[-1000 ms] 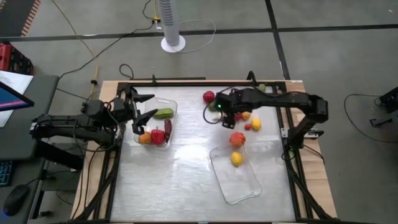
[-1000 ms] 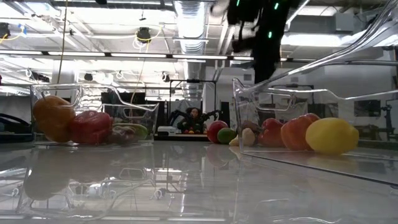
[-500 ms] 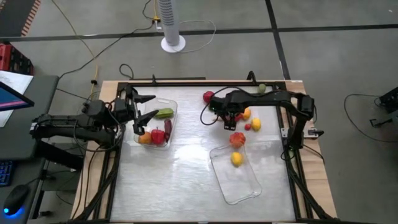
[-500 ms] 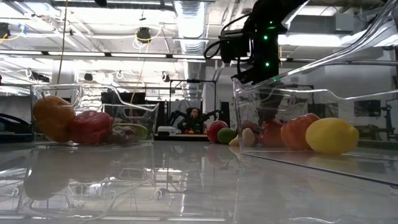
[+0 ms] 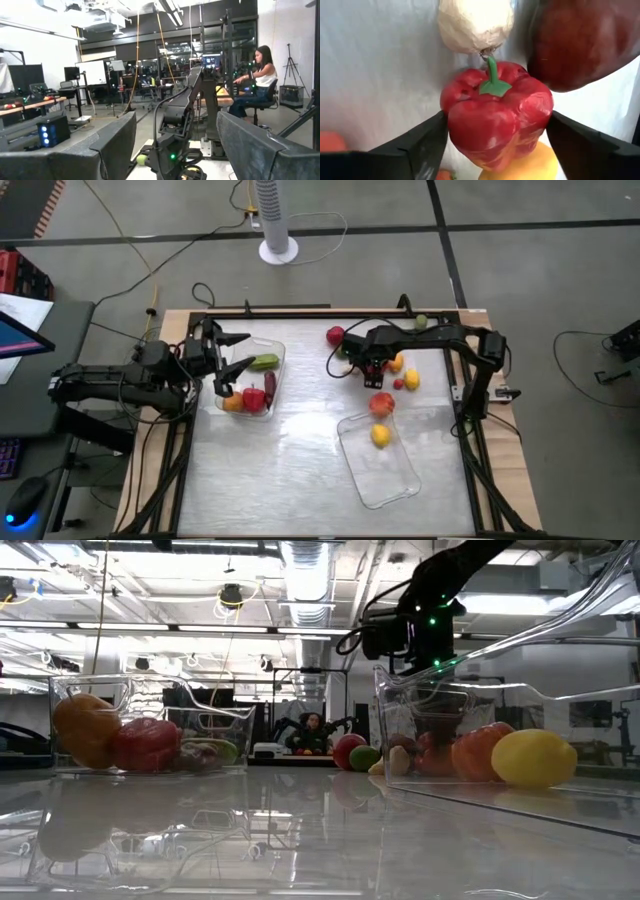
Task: Sort produce into baskets
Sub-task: Put the red bell pepper into the left transparent bin
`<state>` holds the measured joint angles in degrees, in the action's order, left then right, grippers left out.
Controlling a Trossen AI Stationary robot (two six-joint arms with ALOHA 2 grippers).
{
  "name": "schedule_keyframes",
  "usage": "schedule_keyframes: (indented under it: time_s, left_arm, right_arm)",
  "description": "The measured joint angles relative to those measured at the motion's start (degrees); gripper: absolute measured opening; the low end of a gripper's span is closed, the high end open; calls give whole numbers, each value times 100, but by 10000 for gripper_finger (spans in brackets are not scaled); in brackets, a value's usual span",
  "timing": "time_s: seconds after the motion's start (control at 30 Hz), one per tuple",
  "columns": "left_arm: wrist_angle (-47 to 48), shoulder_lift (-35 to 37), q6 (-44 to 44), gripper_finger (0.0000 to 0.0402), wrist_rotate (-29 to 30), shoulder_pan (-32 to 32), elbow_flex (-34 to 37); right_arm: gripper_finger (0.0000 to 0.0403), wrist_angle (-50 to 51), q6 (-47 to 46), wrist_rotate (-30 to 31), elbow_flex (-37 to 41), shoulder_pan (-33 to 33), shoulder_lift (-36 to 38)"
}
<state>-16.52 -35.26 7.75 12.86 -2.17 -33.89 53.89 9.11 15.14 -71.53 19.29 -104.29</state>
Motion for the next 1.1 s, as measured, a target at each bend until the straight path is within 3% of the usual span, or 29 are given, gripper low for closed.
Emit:
schedule_keyframes:
  time_s: [0.2,0.57,0.77,0.97,1.1]
  left_arm:
    - [-2,2,0,265,0,0,0]
    - [-104,4,0,265,0,1,0]
    - [-104,4,-2,265,-4,1,0]
    - [-104,5,-3,265,-39,0,0]
    - [-119,4,-2,265,-42,2,0]
  right_arm:
    - [301,4,9,30,1,-124,31]
    - [305,338,-302,-25,-1096,-942,63]
    - [306,-943,-81,-473,-1536,-1507,68]
    - [306,-3090,536,-648,-1576,-1812,35]
    - [306,-4447,581,-1077,-1513,-1770,-49]
